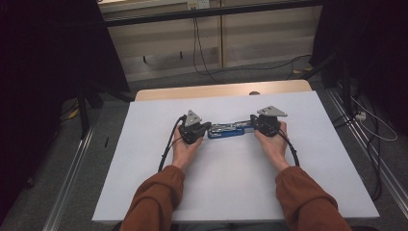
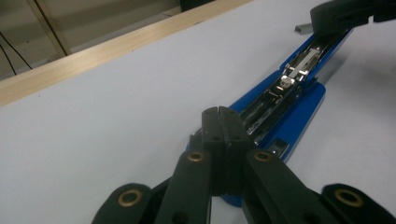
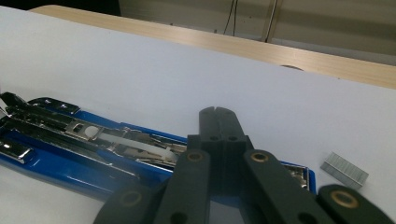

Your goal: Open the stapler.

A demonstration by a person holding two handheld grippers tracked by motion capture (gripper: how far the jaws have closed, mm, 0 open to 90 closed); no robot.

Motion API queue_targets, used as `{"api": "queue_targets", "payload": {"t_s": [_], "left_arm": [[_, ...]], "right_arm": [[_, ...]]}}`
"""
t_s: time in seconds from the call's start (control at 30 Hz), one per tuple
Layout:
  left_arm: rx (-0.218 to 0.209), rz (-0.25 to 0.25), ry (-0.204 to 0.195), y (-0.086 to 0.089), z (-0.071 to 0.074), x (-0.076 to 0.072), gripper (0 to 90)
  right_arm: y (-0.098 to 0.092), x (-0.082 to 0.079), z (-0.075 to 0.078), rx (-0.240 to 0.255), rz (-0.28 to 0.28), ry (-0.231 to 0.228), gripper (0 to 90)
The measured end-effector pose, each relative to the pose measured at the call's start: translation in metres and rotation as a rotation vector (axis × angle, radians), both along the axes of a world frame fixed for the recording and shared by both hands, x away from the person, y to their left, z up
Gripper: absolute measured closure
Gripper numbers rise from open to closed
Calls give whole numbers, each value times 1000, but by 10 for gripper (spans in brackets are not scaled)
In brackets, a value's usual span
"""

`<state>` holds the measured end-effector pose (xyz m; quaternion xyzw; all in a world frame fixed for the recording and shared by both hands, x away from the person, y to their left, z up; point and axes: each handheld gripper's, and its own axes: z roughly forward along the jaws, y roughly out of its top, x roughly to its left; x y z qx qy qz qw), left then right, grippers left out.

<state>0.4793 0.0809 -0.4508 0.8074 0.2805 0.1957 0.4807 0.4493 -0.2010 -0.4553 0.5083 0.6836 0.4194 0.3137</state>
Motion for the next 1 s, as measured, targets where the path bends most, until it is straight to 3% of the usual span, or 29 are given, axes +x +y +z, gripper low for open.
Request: {"api": "queue_targets", "payload": {"t_s": [0.47,0.83,0.93,1.0], "left_arm": [[-9,16,4,-1,1,-1,881],[-25,41,-4,1,2,-2,698],[-38,50,-8,1,3,-2,678],[-48,68,-10,2,4,-2,564]], "right_arm": [[-2,0,1,21,8,-8,900],[-2,-1,5,67,44,-17,899],[-2,-2,5,68,49,-17,846],[-1,-2,6,72,65,-22,825]]}}
